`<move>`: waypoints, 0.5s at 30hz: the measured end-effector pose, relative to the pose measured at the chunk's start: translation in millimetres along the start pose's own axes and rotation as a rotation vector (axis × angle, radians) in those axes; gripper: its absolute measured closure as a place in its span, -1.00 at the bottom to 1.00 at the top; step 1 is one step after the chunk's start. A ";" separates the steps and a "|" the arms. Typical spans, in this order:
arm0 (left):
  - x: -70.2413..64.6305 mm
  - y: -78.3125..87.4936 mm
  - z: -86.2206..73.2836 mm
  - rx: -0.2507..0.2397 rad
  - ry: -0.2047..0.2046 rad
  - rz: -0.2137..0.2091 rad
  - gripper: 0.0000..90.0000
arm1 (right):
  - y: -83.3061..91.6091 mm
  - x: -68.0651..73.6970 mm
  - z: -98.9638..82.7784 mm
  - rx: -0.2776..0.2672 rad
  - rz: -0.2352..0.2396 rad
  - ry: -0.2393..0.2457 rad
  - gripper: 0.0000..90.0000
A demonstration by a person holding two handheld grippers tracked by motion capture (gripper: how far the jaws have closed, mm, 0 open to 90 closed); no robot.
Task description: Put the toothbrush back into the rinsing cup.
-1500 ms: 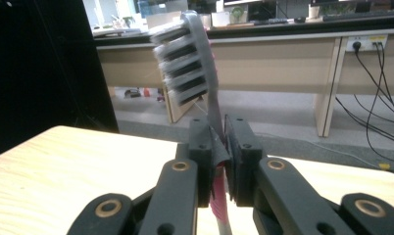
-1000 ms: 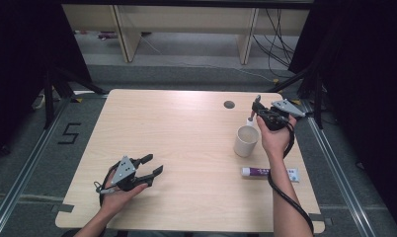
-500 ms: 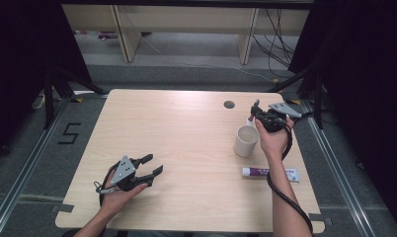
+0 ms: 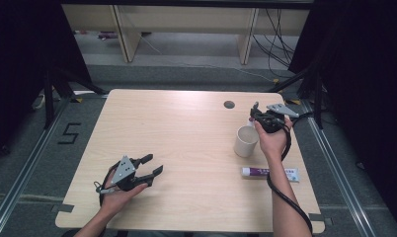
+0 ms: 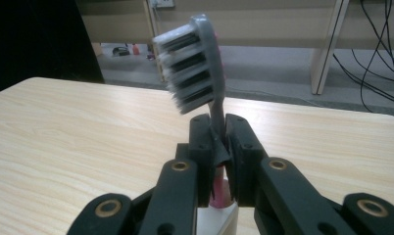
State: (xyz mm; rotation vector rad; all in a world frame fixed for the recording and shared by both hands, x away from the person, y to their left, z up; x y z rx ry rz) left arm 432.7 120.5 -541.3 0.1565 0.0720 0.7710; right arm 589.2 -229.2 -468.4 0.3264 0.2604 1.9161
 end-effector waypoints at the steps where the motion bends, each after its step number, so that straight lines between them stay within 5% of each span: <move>1: -0.1 0.0 0.0 0.000 0.000 0.000 -0.12 | -0.2 0.1 -1.1 0.008 0.000 -0.004 0.82; 10: -0.2 -0.1 0.0 -0.001 0.000 0.000 -0.12 | 0.8 -4.5 -4.9 0.038 -0.042 0.005 0.44; 12: -0.1 -0.1 0.0 0.000 0.000 0.000 -0.12 | 3.5 -1.1 -6.9 0.051 -0.047 -0.042 0.31; 14: 0.0 -0.1 0.0 0.001 0.000 0.000 -0.12 | 6.1 -2.6 -5.7 0.042 -0.041 -0.021 0.21; 15: -0.1 -0.2 -0.1 0.001 0.000 0.000 -0.12 | 8.3 -0.3 -6.5 0.051 -0.045 -0.049 0.17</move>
Point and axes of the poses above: each handheld gripper's, and its own axes: y roughly backward along the jaws, z roughly out of its top, x roughly to its left, the point moved 10 cm from there along -y, roughly forward along the jaws, and after that the axes turned 1 degree about -x, right-handed, at the moved point
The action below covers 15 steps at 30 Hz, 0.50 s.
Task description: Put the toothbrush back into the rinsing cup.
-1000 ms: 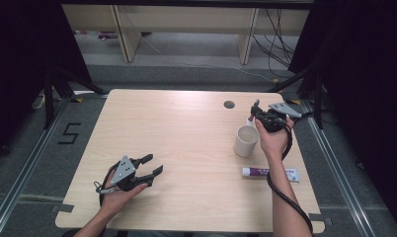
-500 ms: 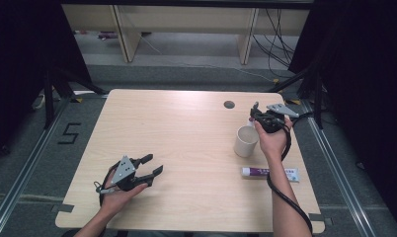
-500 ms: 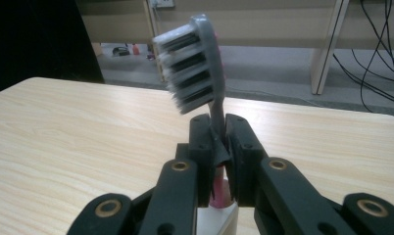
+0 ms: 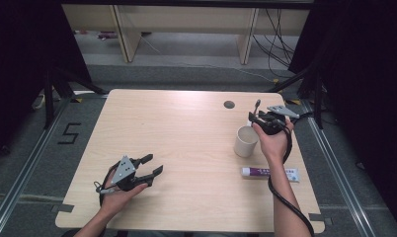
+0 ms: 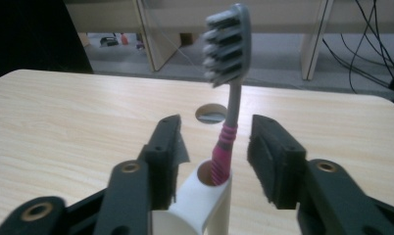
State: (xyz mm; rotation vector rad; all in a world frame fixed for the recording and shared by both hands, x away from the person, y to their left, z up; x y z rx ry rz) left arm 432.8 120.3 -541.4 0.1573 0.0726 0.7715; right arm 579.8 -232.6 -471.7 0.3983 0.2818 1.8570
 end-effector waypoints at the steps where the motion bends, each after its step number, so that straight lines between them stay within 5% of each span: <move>1: 0.0 -0.1 0.0 0.000 0.000 0.000 -0.12 | 3.5 -0.2 -1.7 0.020 -0.008 -0.011 0.13; 5: 0.0 -0.1 0.0 0.000 0.000 0.001 -0.12 | 14.8 -1.8 -2.3 0.032 -0.015 0.013 0.07; 6: 0.1 -0.2 -0.1 0.001 0.001 0.001 -0.12 | 17.4 1.4 -3.4 0.031 -0.018 -0.035 0.06; 7: 0.0 -0.3 -0.1 0.001 0.004 0.001 -0.12 | 19.1 -3.6 -2.4 0.025 -0.017 0.036 0.04; 9: 0.2 -0.5 0.0 0.000 0.003 0.002 -0.12 | 26.8 -2.3 -6.6 0.052 -0.036 -0.026 0.00; 11: 0.2 -0.7 0.0 0.000 0.004 0.003 -0.12 | 32.7 -5.4 -6.9 0.044 -0.026 -0.014 -0.01; 14: 0.3 -0.9 -0.3 0.005 0.003 0.004 -0.12 | 42.3 -4.0 -9.7 0.062 -0.024 -0.060 -0.01; 15: 0.5 -0.9 -0.3 0.005 0.004 0.004 -0.12 | 44.4 -6.7 -9.5 0.058 -0.017 -0.029 -0.01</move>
Point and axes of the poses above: each handheld gripper's, and its own axes: y roughly backward along the jaws, z roughly out of its top, x roughly to its left, the point moved 10 cm from there along -y, roughly forward along the jaws, and after that the axes turned 1 degree about -x, right-handed, at the moved point
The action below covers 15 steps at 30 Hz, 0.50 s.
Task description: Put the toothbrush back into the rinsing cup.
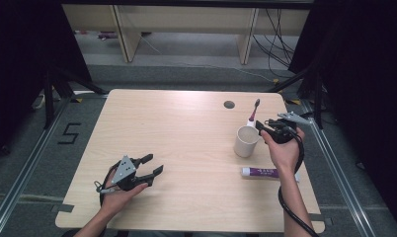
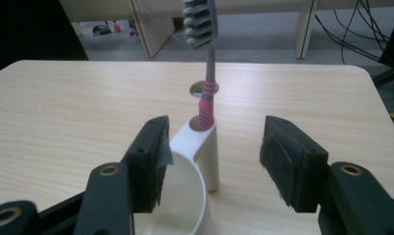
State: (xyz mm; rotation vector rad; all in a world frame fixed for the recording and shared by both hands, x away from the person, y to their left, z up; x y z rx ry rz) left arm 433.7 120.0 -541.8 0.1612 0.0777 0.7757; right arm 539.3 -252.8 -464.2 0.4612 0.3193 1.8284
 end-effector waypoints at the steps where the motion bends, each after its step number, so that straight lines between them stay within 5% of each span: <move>1: 0.2 -0.1 0.1 -0.001 0.001 0.001 -0.12 | 4.0 0.2 -2.7 0.023 -0.010 -0.027 -0.02; 3: 0.3 -0.3 0.1 -0.001 0.003 0.002 -0.12 | 7.7 -2.7 -4.9 0.028 0.004 -0.009 -0.04; 5: 0.5 -0.7 0.0 0.001 0.001 0.002 -0.12 | 13.2 -1.9 -9.5 0.047 -0.008 -0.054 -0.05; 6: 0.3 -1.8 0.5 -0.007 0.000 -0.004 -0.13 | 13.8 -4.8 -9.9 0.037 0.006 -0.027 -0.05; 15: 0.5 -1.2 -0.2 0.006 -0.004 0.001 -0.13 | 27.4 -7.8 -31.0 0.154 0.005 -0.040 -0.07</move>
Point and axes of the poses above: each handheld gripper's, and its own axes: y roughly backward along the jaws, z roughly out of its top, x roughly to its left, the point moved 10 cm from there along -y, roughly forward along the jaws, and after that the axes turned 1 degree about -x, right-handed, at the moved point
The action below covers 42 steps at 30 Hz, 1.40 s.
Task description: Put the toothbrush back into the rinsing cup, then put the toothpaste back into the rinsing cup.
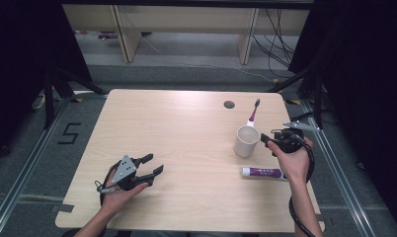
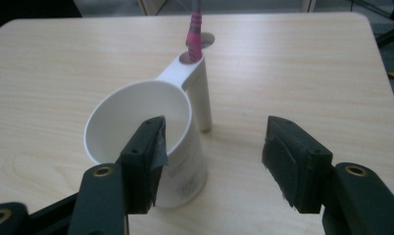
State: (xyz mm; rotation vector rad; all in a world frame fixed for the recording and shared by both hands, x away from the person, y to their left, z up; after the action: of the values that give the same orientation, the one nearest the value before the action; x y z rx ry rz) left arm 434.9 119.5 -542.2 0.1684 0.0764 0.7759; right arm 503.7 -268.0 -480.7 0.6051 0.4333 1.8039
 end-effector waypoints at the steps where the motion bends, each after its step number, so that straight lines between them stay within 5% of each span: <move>1: 0.0 -0.2 0.1 -0.001 0.001 0.000 -0.13 | 0.4 -2.1 -1.7 0.009 0.002 0.027 -0.07; 3: 0.3 -0.4 0.1 -0.002 0.004 0.002 -0.13 | 3.2 -4.9 -5.3 0.028 -0.010 0.038 -0.07; 7: 0.8 -0.3 0.2 -0.002 0.007 0.004 -0.13 | 6.2 -4.5 -13.3 0.056 -0.005 -0.013 -0.07; 8: 1.1 -0.2 0.2 -0.003 0.007 0.005 -0.13 | 6.0 -7.3 -13.2 0.045 0.003 0.020 -0.07; 9: 1.2 -0.2 0.3 -0.004 0.007 0.006 -0.13 | 6.3 -4.5 -15.6 0.051 0.007 -0.026 -0.07; 13: 1.2 -0.3 0.2 -0.002 0.008 0.006 -0.13 | 9.4 -12.1 -19.0 0.059 -0.004 0.019 -0.07; 16: 0.8 -0.6 0.2 -0.003 0.007 0.006 -0.13 | 11.1 -10.7 -22.8 0.076 0.003 -0.021 -0.07; 18: 0.3 -0.7 0.4 -0.004 0.003 0.003 -0.13 | 12.0 -16.0 -22.9 0.074 0.001 0.037 -0.07; 24: 1.3 -0.3 0.4 -0.004 0.007 0.006 -0.13 | 13.1 -19.0 -28.6 0.110 0.005 0.057 -0.07; 28: 1.6 -0.5 0.2 -0.002 0.004 0.008 -0.13 | 14.2 -18.3 -33.0 0.146 0.010 0.026 -0.08; 29: 0.8 -0.9 0.5 -0.005 0.006 0.007 -0.13 | 13.9 -22.5 -32.6 0.142 0.011 0.075 -0.08; 31: 0.7 -0.9 0.3 -0.002 -0.002 0.005 -0.13 | 15.9 -18.3 -36.6 0.174 0.021 0.038 -0.08; 36: 0.8 -0.3 0.4 -0.005 0.000 0.003 -0.14 | 16.9 -22.8 -40.1 0.234 0.058 0.132 -0.09; 38: -0.1 -0.9 1.3 -0.021 -0.003 -0.005 -0.14 | 21.0 -21.8 -47.8 0.329 0.100 0.174 -0.09; 40: -0.7 -0.7 1.0 -0.019 -0.005 -0.005 -0.14 | 22.3 -18.8 -51.8 0.362 0.120 0.205 -0.08; 42: -1.0 -0.7 0.9 -0.018 -0.009 -0.007 -0.14 | 21.5 -18.1 -55.4 0.394 0.166 0.301 -0.07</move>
State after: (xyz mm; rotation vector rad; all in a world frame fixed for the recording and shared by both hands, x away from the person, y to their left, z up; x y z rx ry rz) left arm 434.8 118.3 -541.4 0.1546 0.0615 0.7690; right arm 458.4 -291.4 -516.2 0.6533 0.9843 1.9914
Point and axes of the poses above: each handheld gripper's, and its own axes: y roughly backward along the jaws, z roughly out of its top, x roughly to its left, the point moved 10 cm from there along -y, roughly forward along the jaws, and after that the axes turned 1 degree about -x, right-handed, at the moved point
